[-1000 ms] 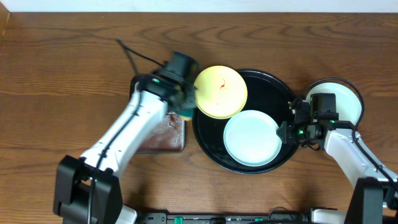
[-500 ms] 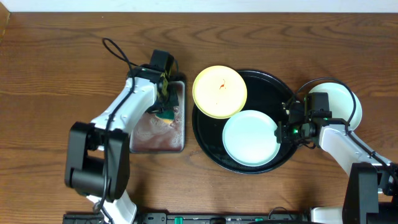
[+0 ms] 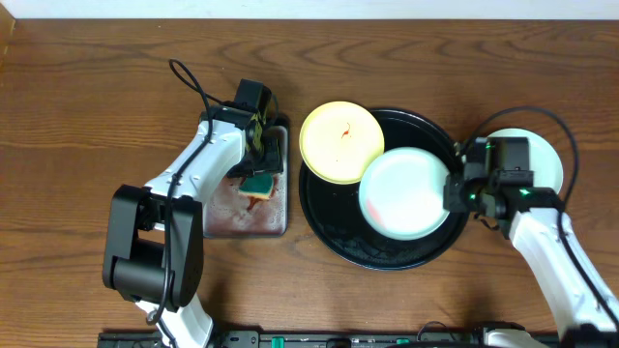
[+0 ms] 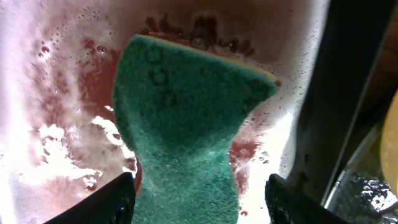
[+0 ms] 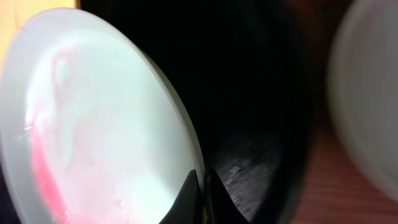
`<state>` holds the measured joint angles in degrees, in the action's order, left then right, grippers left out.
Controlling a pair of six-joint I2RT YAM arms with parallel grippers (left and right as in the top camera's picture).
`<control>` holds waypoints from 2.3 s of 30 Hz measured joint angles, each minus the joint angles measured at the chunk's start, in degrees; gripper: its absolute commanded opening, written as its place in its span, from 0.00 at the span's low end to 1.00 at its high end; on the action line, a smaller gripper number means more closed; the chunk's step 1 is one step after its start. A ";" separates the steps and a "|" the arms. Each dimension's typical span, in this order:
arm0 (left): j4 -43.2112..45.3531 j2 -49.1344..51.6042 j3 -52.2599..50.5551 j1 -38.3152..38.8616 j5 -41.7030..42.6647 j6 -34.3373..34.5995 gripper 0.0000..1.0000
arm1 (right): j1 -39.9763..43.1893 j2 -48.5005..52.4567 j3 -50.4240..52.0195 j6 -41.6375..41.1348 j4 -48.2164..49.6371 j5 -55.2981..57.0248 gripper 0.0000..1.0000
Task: Clean dirty plates on tray and stack at the side
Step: 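Return the sponge to the grey tray with the left gripper, then lift the pale green plate right and stack it on the side plate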
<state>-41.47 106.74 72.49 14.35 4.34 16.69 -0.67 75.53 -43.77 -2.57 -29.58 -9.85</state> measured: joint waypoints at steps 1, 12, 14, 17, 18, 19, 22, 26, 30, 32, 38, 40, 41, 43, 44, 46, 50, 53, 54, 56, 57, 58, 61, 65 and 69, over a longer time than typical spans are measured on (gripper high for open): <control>0.20 0.00 0.00 0.00 -0.15 -0.02 0.69 | -0.02 -1.01 -0.39 0.17 0.28 0.98 0.01; 4.96 2.23 0.00 0.00 -4.76 -0.07 0.68 | -1.22 -7.85 -1.29 7.43 5.86 16.79 0.01; 5.51 3.63 0.00 0.00 -4.92 -0.07 0.68 | -2.75 -8.26 -1.29 8.94 6.91 19.41 0.01; 5.55 6.43 0.02 0.00 -4.74 0.09 0.45 | -7.89 -8.52 -1.29 12.70 7.76 24.74 0.01; 5.66 6.47 0.11 0.00 -4.57 -0.11 0.34 | -10.58 -8.52 -1.29 14.14 8.52 28.33 0.01; 5.79 6.54 0.13 0.00 -4.31 -0.15 0.26 | -12.28 -8.55 -1.29 15.23 9.35 30.80 0.01; 5.88 6.56 0.15 0.04 -3.98 -0.02 0.07 | -17.68 -8.55 -1.29 18.16 11.19 36.83 0.01; 5.92 6.54 0.13 0.04 -4.04 -0.24 0.07 | -22.38 -8.52 -1.29 21.07 11.67 41.33 0.01; 5.44 5.40 0.13 0.04 -4.33 -0.31 0.74 | -23.56 -8.52 -1.29 22.58 11.74 42.69 0.01; 3.85 4.04 0.13 0.04 -4.33 -0.42 0.74 | -23.56 -8.52 -1.29 23.28 11.80 42.95 0.01; -3.54 1.90 0.11 0.00 -3.69 -0.24 0.75 | -24.11 -8.52 -1.29 27.08 13.64 43.95 0.01; -5.07 1.90 0.07 0.00 -3.43 -0.22 0.75 | -24.96 -8.52 -1.29 27.54 14.58 44.48 0.01; -5.29 1.90 0.07 0.00 -3.37 -0.22 0.75 | -25.33 -8.52 -1.29 27.58 14.86 44.48 0.01; -5.22 1.90 -0.04 0.00 -3.21 -0.22 0.74 | -25.66 -8.52 -1.29 27.76 14.93 44.57 0.01; -5.09 1.90 -0.17 0.00 -3.21 -0.22 0.71 | -25.79 -8.55 -1.29 27.76 14.93 44.61 0.01; -3.74 1.90 -1.44 0.00 -3.17 -0.28 0.59 | -25.99 -8.55 -1.29 27.93 14.93 44.83 0.01; -1.97 1.90 -4.83 0.00 -2.91 -0.39 0.08 | -26.10 -8.52 -1.29 28.17 14.95 44.85 0.01; -2.01 1.90 -5.44 0.02 -2.78 -0.22 0.07 | -26.10 -8.52 -1.29 28.20 15.30 44.87 0.01; -2.01 1.90 -5.44 0.02 -2.78 -0.20 0.07 | -26.10 -8.52 -1.29 28.46 15.45 44.87 0.01; -2.01 1.88 -5.44 0.00 -2.78 -0.22 0.07 | -26.18 -8.55 -1.29 29.64 15.63 44.89 0.01; -2.01 1.81 -5.44 0.00 -2.78 -0.20 0.07 | -26.29 -8.52 -1.29 30.18 15.74 44.98 0.01; -2.03 1.73 -5.44 0.00 -2.78 -0.20 0.15 | -26.53 -8.52 -1.29 30.82 15.82 45.09 0.01; -2.16 -0.17 -5.44 0.00 -2.82 -0.26 0.71 | -27.34 -8.55 -1.29 32.15 16.63 45.24 0.01; 0.15 -5.03 -5.49 0.00 -3.04 -0.11 0.78 | -28.17 -8.52 -1.29 33.42 19.50 45.97 0.01; 5.55 -6.88 -5.49 0.00 -3.23 -0.20 0.78 | -28.17 -8.52 -1.29 35.39 23.30 49.03 0.01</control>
<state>-35.92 99.85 67.00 14.35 1.10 16.49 -28.84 67.00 -45.06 32.82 -6.28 39.18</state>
